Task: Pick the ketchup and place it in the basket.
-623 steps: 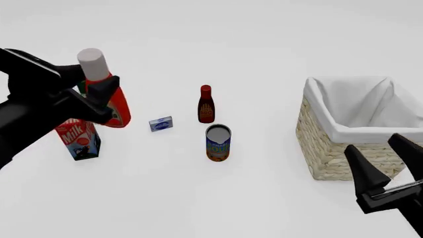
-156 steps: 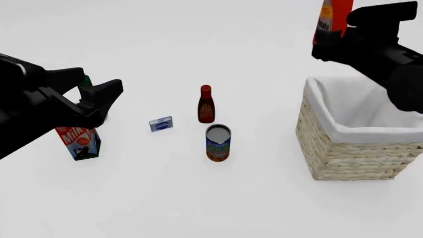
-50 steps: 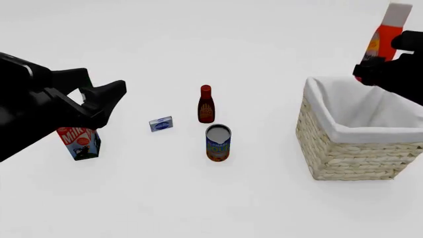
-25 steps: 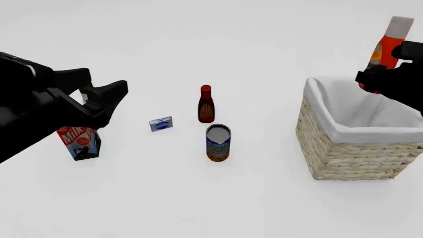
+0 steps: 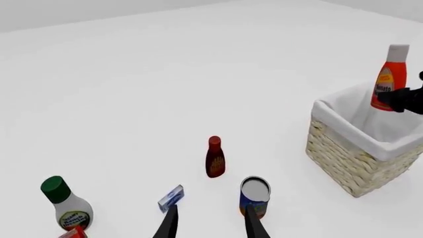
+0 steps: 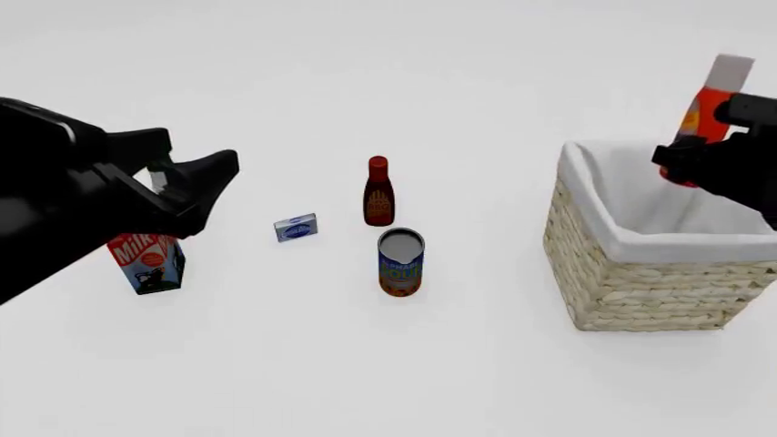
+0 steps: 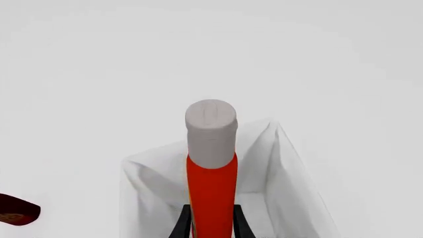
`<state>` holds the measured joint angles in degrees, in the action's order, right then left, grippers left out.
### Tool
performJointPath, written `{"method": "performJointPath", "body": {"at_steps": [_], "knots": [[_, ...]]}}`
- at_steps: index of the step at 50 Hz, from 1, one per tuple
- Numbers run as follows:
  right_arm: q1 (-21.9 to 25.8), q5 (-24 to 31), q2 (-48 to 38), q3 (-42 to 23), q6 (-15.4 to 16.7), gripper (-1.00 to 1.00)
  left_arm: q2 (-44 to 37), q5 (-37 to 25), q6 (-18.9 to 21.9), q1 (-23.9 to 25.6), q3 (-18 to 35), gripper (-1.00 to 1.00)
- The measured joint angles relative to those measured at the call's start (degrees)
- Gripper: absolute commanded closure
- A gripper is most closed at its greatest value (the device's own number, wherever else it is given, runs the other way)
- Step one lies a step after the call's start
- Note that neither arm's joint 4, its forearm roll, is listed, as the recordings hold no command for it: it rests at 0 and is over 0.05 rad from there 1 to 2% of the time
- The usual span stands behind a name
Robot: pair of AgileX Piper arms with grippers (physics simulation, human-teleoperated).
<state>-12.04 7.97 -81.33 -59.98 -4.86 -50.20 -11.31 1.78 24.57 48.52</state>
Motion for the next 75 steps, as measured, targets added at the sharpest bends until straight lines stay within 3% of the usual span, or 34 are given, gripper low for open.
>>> {"method": "performJointPath", "body": {"at_steps": [31, 75], "knots": [[0.0, 3.5, -3.9, -3.6, 1.6, 1.0, -0.7, 1.8, -0.6, -0.4, -1.3, -1.0], [0.2, 0.1, -7.9, 0.5, 0.4, 1.0, -1.0, 2.3, -0.7, -0.3, -1.1, -1.0]]}}
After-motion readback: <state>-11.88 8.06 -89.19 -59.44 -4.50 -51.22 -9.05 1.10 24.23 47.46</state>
